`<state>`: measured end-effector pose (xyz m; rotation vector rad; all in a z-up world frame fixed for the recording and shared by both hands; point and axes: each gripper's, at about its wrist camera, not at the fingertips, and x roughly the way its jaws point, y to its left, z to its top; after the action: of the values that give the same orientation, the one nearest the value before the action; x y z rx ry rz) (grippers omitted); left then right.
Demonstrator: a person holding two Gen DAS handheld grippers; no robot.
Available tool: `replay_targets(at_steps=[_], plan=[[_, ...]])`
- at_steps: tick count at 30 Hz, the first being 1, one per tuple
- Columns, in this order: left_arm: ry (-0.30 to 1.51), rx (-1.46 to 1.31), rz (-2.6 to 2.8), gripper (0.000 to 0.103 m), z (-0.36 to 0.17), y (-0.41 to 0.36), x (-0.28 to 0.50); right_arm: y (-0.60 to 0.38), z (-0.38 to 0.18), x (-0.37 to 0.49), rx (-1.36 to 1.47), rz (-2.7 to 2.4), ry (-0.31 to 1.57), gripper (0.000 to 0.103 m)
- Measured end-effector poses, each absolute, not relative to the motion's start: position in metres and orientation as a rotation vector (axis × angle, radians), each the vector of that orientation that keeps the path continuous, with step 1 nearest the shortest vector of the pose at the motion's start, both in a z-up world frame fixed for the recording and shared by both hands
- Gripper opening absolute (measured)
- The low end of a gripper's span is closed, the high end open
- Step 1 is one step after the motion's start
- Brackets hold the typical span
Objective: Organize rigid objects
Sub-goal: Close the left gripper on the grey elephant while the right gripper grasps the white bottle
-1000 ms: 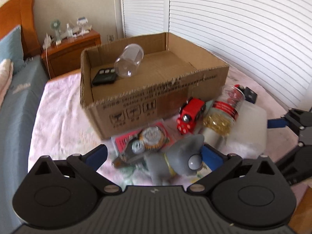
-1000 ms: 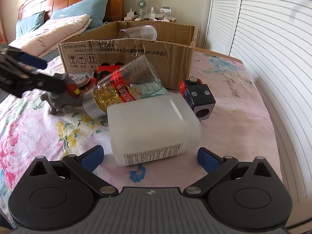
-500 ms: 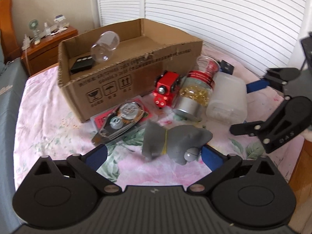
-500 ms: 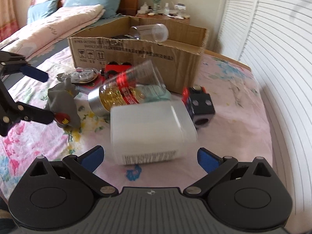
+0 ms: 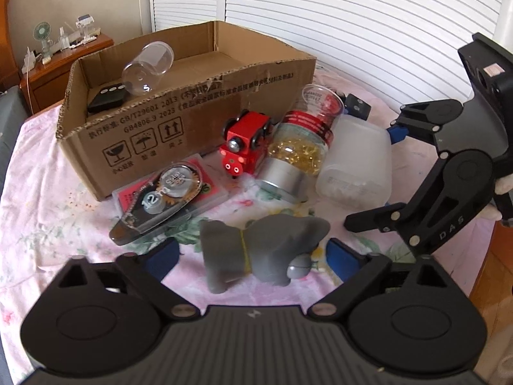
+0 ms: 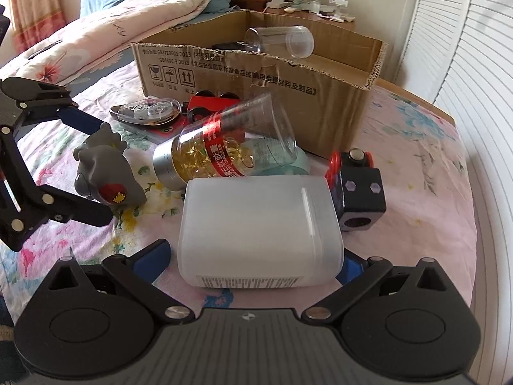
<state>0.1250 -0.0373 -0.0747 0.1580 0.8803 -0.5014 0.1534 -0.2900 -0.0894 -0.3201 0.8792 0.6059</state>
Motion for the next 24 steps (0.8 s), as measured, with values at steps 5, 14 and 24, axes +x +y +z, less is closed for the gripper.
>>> replay_targets(at_steps=[5, 14, 24], plan=[[0.903, 0.121, -0.504, 0.074, -0.077, -0.037, 0.128, -0.291, -0.09, 0.153, -0.319, 0.607, 0.873, 0.103], [0.908, 0.159, -0.454, 0.074, -0.074, -0.016, 0.114, -0.28, -0.087, 0.161, -0.349, 0.618, 0.931, 0.103], [0.895, 0.165, -0.459, 0.074, -0.072, -0.006, 0.106, -0.25, -0.082, 0.134, -0.426, 0.68, 1.028, 0.103]])
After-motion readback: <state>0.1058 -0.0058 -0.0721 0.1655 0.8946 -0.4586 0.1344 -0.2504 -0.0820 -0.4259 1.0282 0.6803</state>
